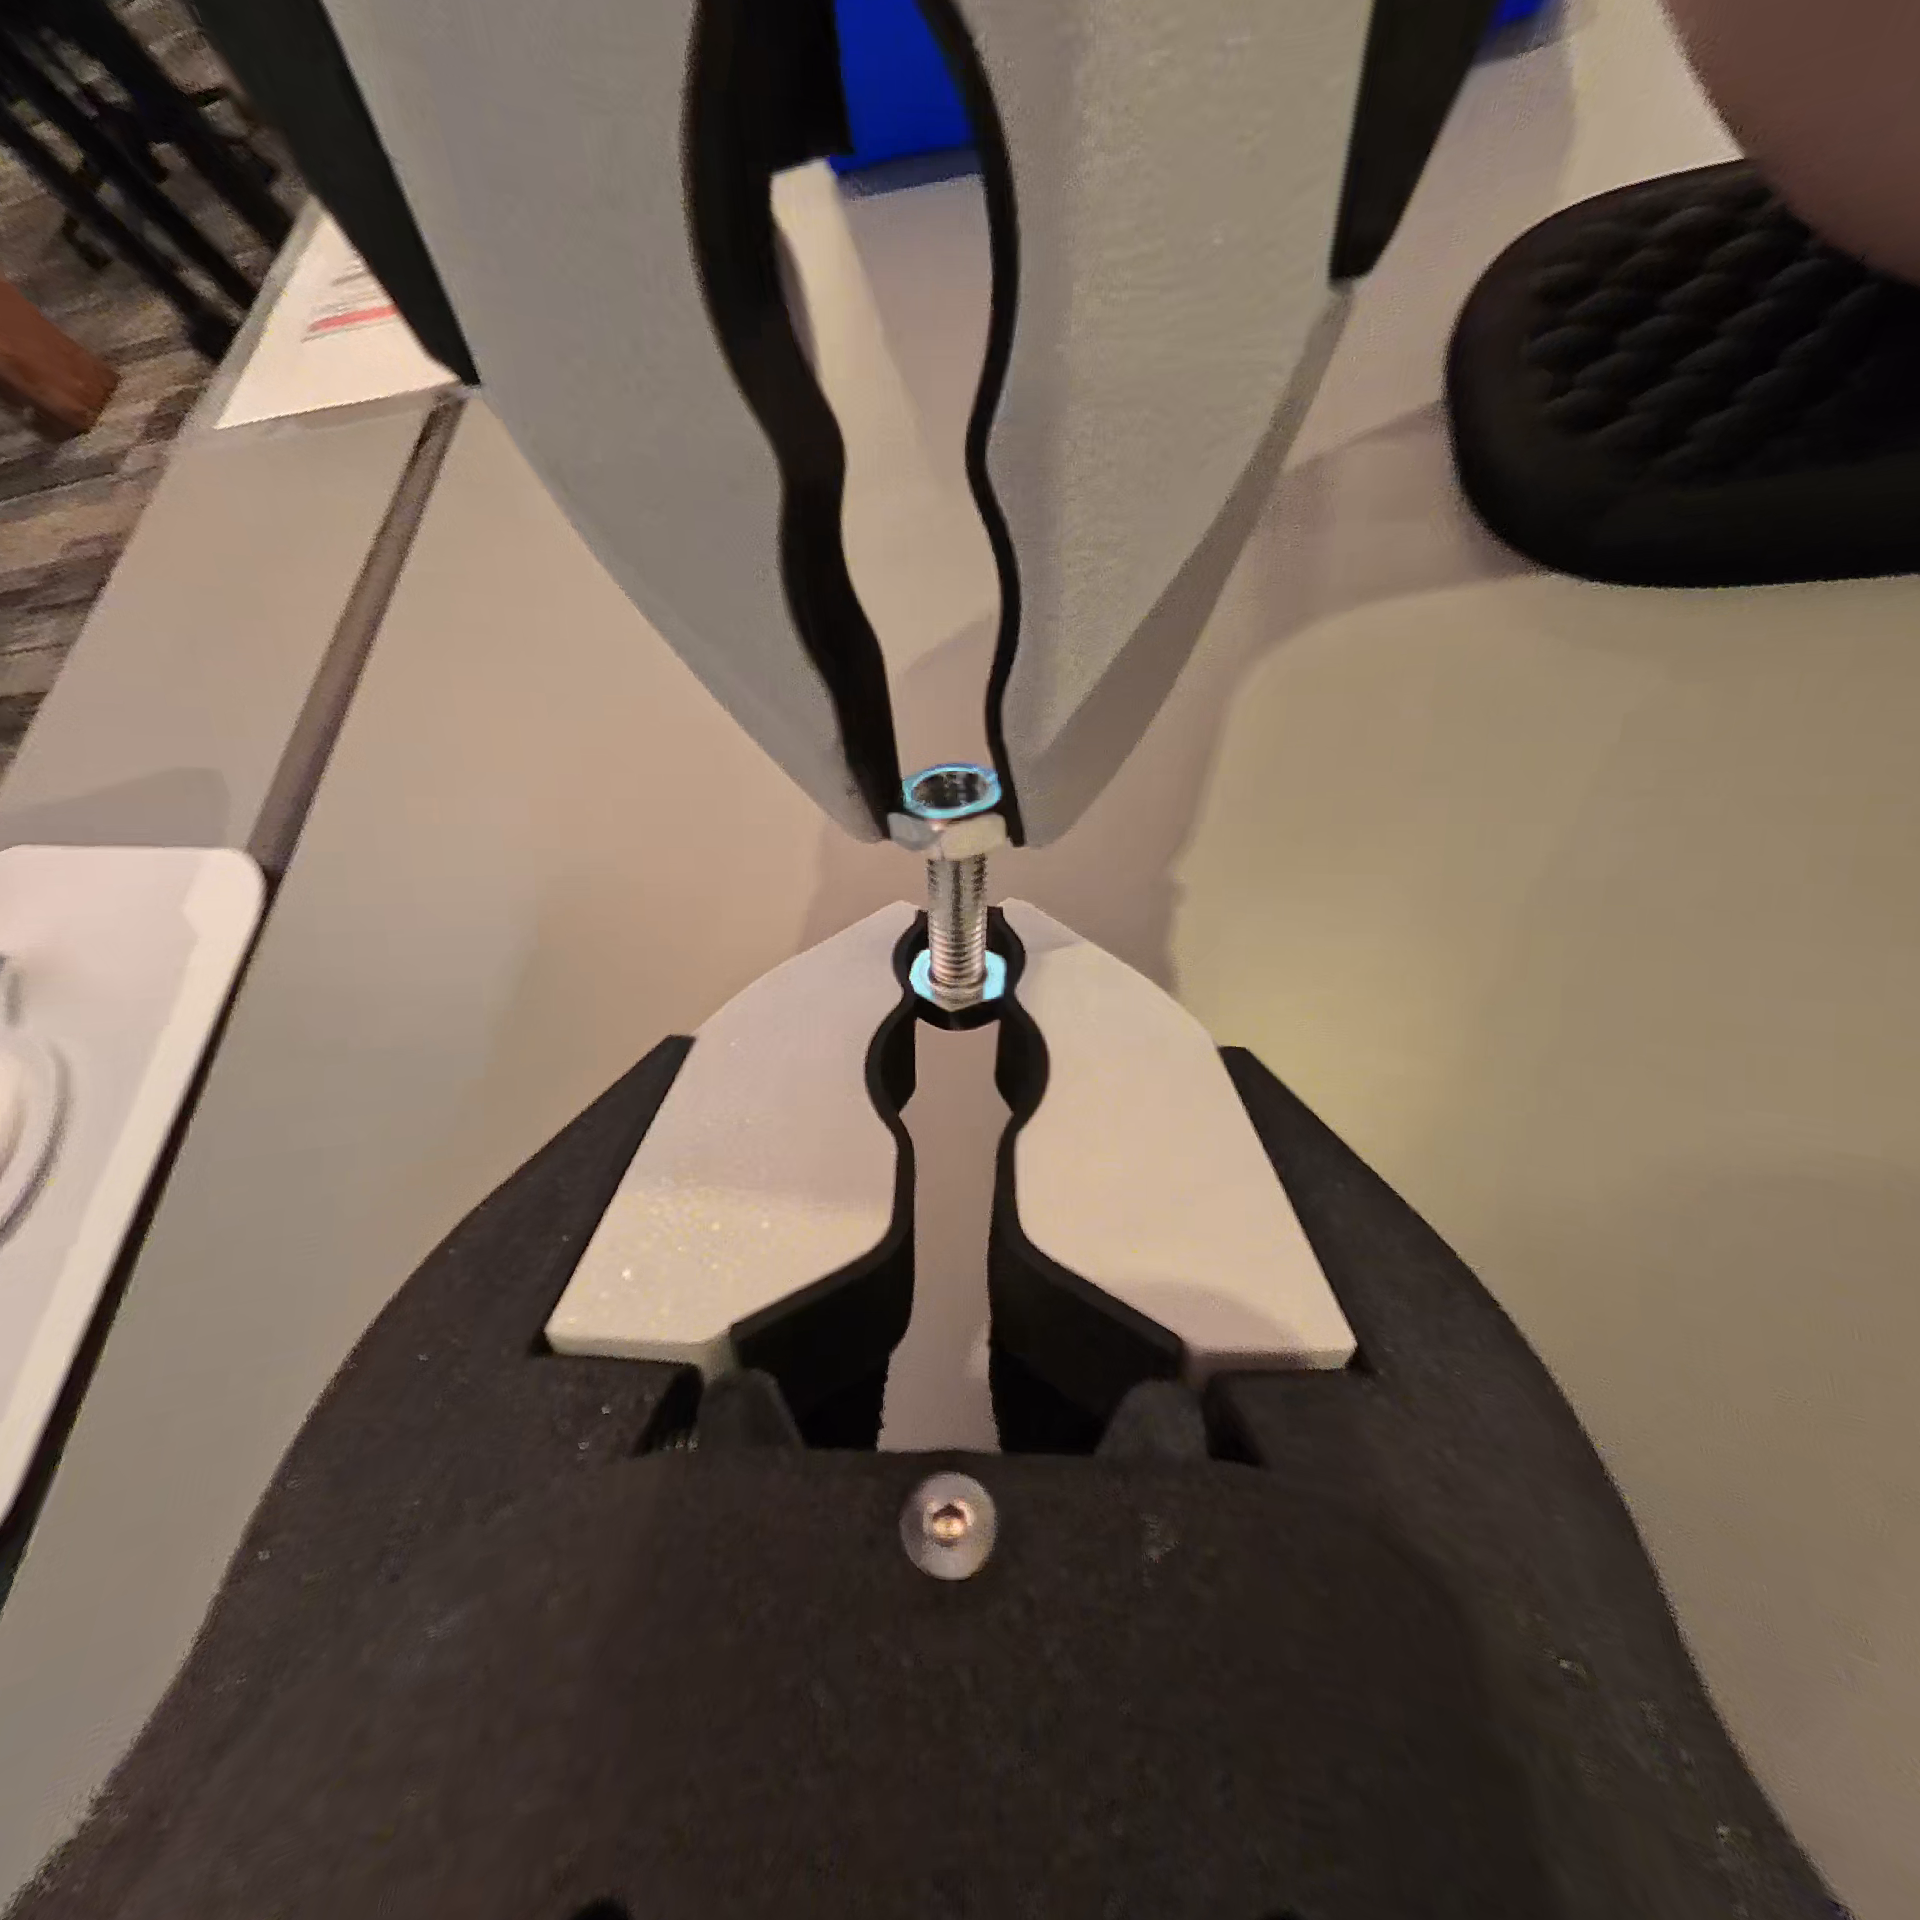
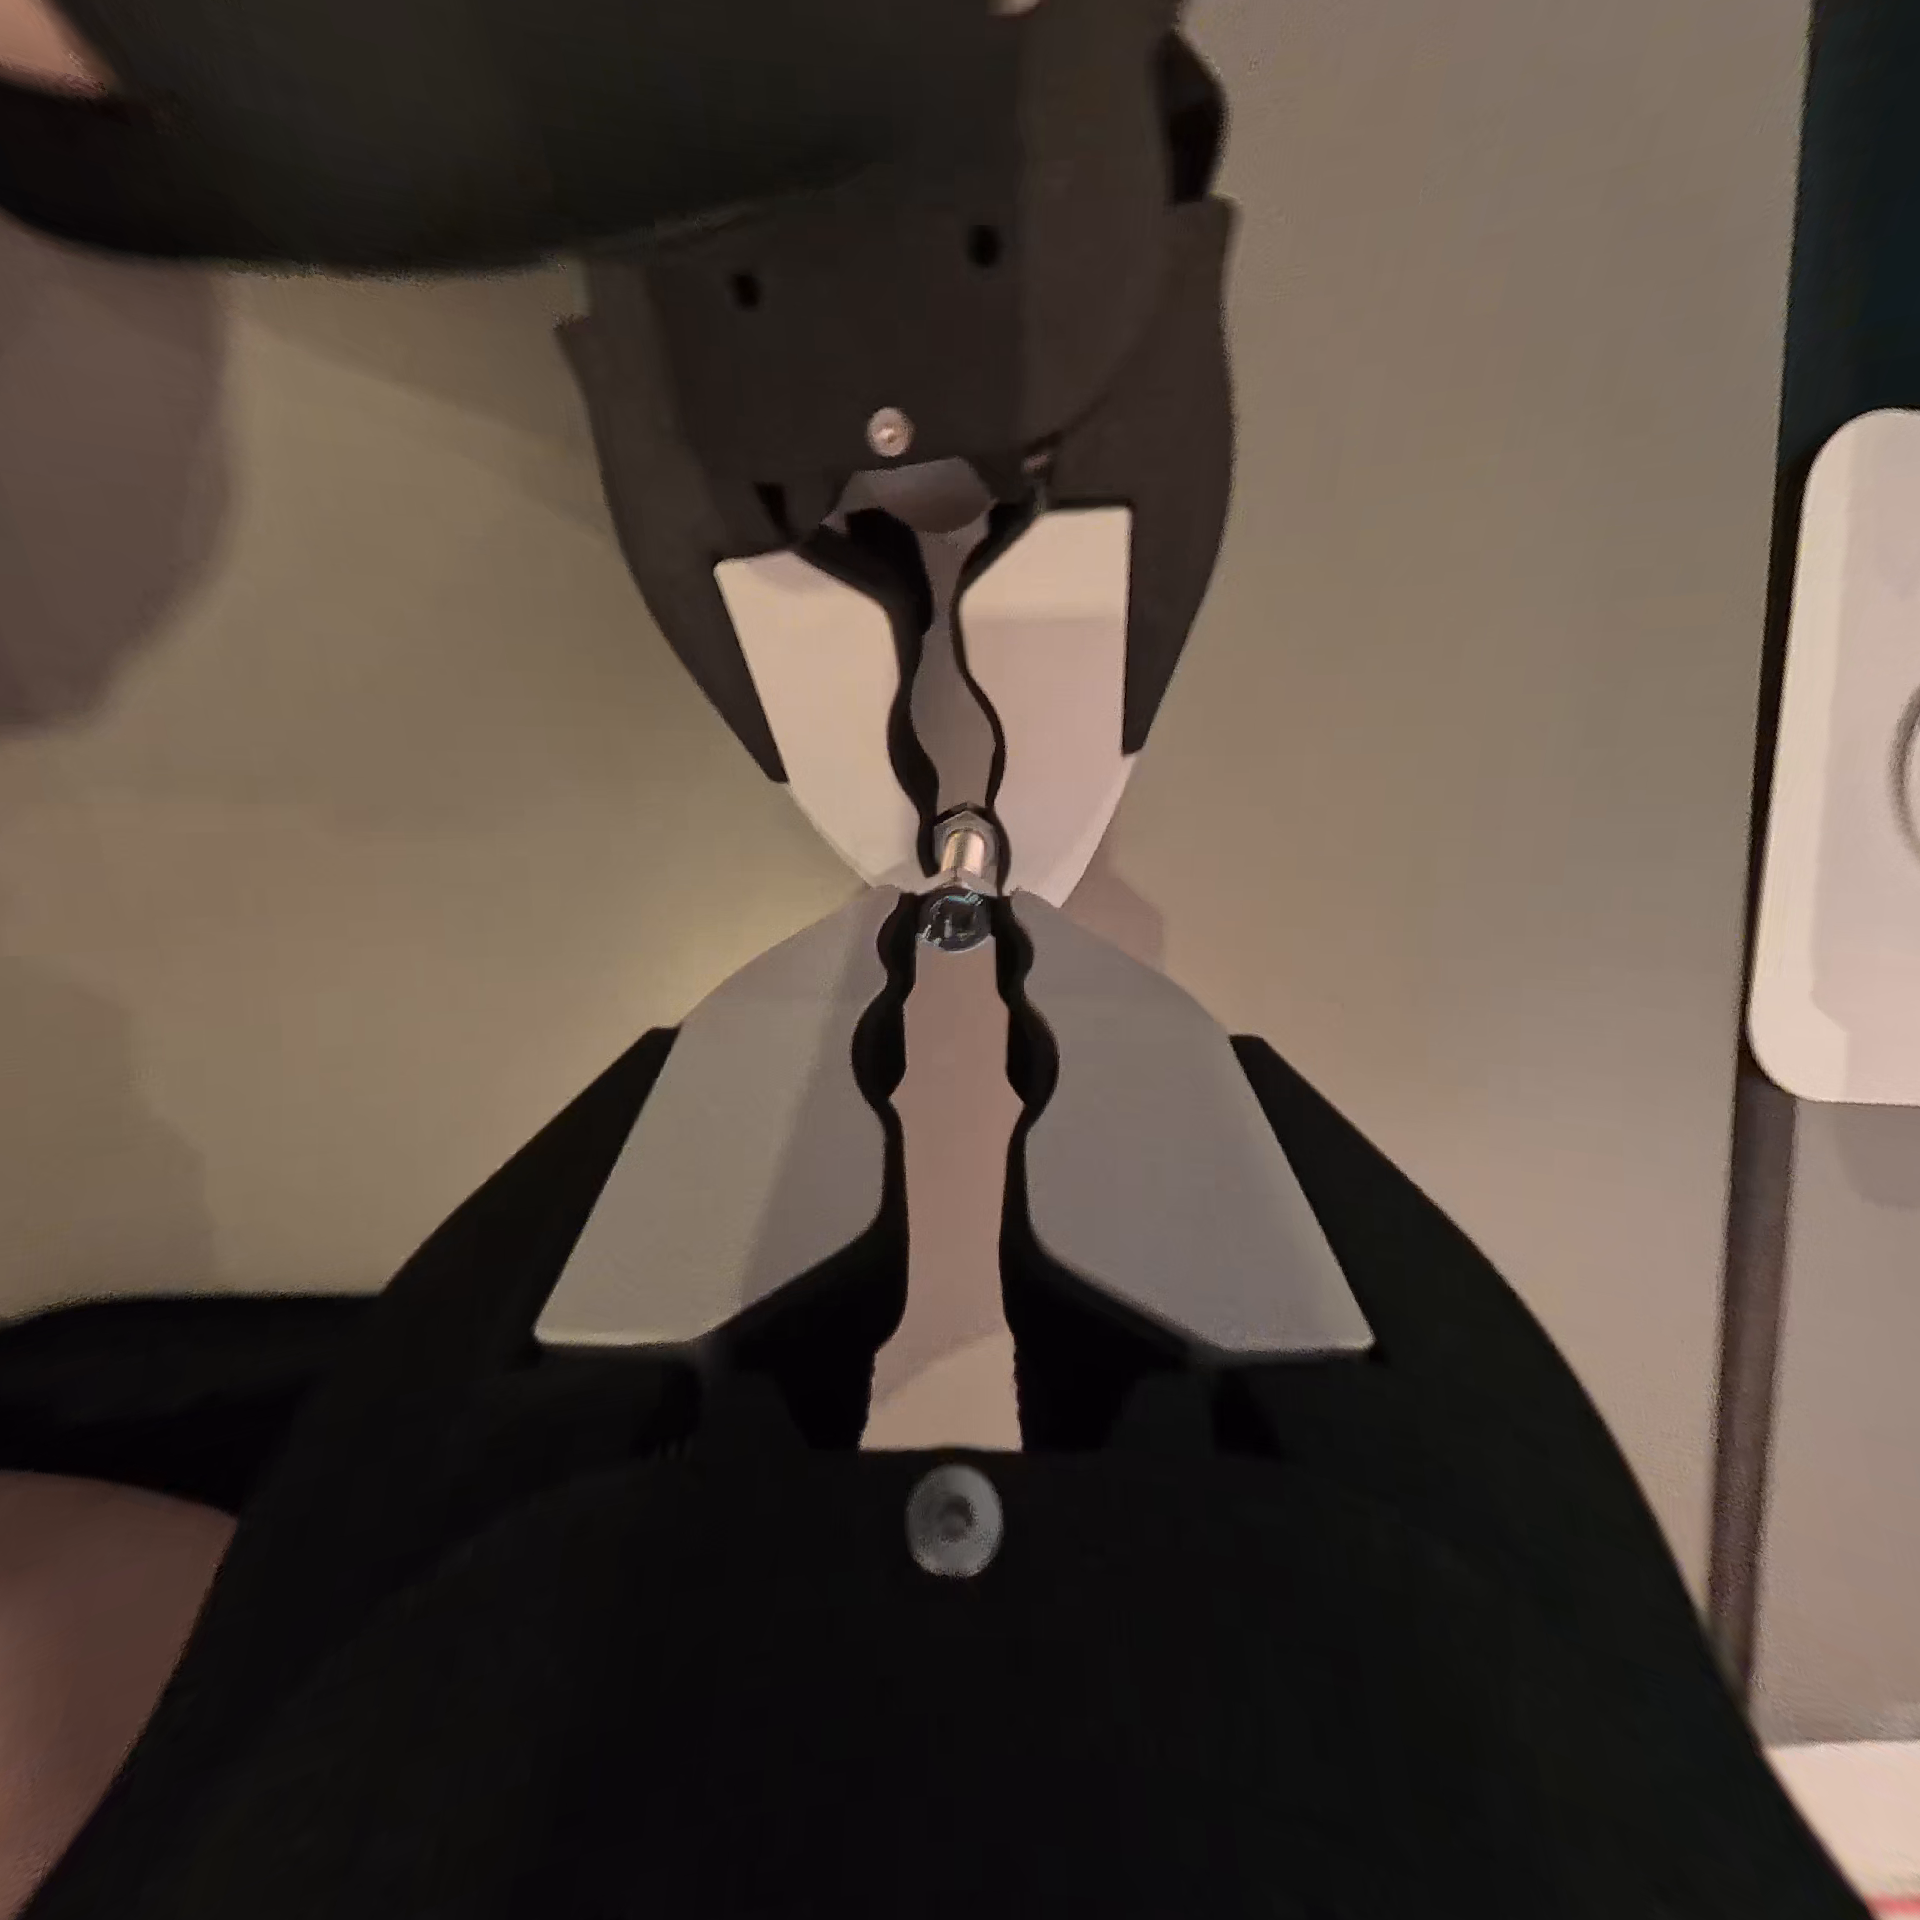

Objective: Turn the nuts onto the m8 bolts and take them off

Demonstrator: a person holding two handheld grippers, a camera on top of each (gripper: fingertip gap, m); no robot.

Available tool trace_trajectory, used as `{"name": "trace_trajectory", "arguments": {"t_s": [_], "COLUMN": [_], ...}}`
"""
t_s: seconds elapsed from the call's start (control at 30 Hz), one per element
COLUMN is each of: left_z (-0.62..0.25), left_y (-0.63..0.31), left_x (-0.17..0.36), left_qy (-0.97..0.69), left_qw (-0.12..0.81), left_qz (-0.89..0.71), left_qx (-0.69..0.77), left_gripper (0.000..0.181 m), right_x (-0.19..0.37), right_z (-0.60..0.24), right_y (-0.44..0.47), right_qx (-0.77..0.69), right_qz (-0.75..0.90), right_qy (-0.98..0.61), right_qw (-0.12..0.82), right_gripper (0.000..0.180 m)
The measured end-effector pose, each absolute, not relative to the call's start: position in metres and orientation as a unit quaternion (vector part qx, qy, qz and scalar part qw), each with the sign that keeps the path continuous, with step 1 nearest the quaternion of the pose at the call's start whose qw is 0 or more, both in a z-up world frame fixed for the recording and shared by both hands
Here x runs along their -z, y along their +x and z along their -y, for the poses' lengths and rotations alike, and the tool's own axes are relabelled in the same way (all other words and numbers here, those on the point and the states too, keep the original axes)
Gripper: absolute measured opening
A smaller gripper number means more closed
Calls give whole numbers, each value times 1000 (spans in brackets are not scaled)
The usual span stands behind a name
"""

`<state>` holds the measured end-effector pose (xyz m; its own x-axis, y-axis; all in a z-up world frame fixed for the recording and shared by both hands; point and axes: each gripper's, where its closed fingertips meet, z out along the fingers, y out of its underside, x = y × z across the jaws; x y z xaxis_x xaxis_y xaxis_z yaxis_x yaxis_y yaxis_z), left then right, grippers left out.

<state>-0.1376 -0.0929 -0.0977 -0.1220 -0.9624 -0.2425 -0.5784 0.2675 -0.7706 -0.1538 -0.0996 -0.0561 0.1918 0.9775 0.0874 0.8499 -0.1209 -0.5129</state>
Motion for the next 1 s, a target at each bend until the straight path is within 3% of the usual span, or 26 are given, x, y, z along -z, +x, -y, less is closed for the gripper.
{"name": "trace_trajectory", "arguments": {"t_s": [0.63, 1.0], "left_z": [21, -6], "left_y": [-159, -175], "left_x": [83, 71], "left_qy": [-656, -670], "left_qw": [465, 516], "left_qz": [-585, -534], "left_qx": [103, -4], "left_gripper": [10, 10], "right_x": [42, 34], "right_z": [41, 22], "right_y": [-171, -181], "right_qx": [-332, -383], "right_qz": [315, 233], "right_qy": [-846, -833], "right_qw": [275, 325], "right_gripper": [14, 14]}}
